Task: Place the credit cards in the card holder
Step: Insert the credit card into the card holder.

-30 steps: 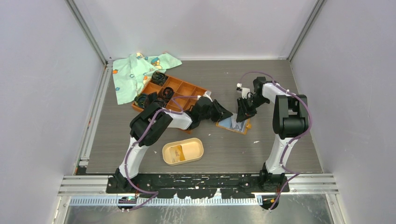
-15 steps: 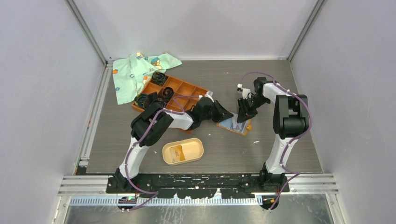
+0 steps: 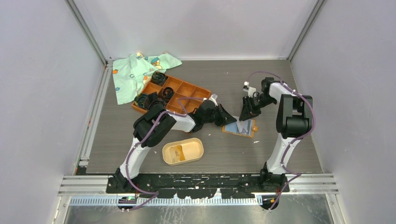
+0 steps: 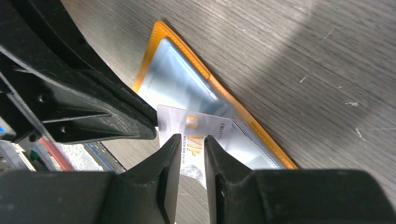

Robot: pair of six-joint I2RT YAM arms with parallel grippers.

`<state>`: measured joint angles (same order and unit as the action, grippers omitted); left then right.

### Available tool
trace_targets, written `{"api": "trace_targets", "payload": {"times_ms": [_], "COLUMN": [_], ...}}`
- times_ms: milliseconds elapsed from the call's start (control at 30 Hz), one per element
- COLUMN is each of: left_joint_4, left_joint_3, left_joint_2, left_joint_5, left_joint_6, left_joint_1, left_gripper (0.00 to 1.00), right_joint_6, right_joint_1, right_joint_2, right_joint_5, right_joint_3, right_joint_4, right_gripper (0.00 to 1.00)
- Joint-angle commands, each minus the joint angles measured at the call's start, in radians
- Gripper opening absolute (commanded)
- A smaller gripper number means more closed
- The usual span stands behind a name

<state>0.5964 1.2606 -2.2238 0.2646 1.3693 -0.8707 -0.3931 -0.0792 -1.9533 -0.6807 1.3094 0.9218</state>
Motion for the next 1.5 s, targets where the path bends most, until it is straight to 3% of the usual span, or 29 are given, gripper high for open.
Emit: {"api": "trace_targets", "payload": {"times_ms": [0, 333, 467, 667, 1467], "left_joint_4": [0.069, 0.098, 0.116, 0.132, 0.16], "left_joint_3": [0.037, 0.053, 0.054, 0.058, 0.08], "left_joint_2": [0.004, -0.012, -0.019, -0.026, -0.059], "left_joint_5": [0.023, 0.015, 0.014, 0.019, 0.016], "left_joint_6": [-0.03, -0.017, -0.008, -0.003, 0.037], "left_joint_1": [-0.007, -0.014, -0.014, -0.019, -0.043], "left_gripper": [0.09, 0.1, 0.1, 0.1, 0.18], "right_joint_6": [-0.017, 0.016, 0.003, 0.128, 0.137], "right_joint_1": [-0.036, -0.078, -0.079, -0.098, -0.126], "right_joint_2": [0.038, 0.055, 0.095, 0.11, -0.011], "right_joint_5": [-0.102, -0.12, -0.127, -0.043, -0.097], "right_joint_3": [0.03, 0.003, -0.029, -0.06, -0.019], "right_joint_4": [0.014, -0.036, -0.08, -0.192, -0.086], "right_gripper": [0.31, 0.33, 0.38, 0.39, 0.35]}}
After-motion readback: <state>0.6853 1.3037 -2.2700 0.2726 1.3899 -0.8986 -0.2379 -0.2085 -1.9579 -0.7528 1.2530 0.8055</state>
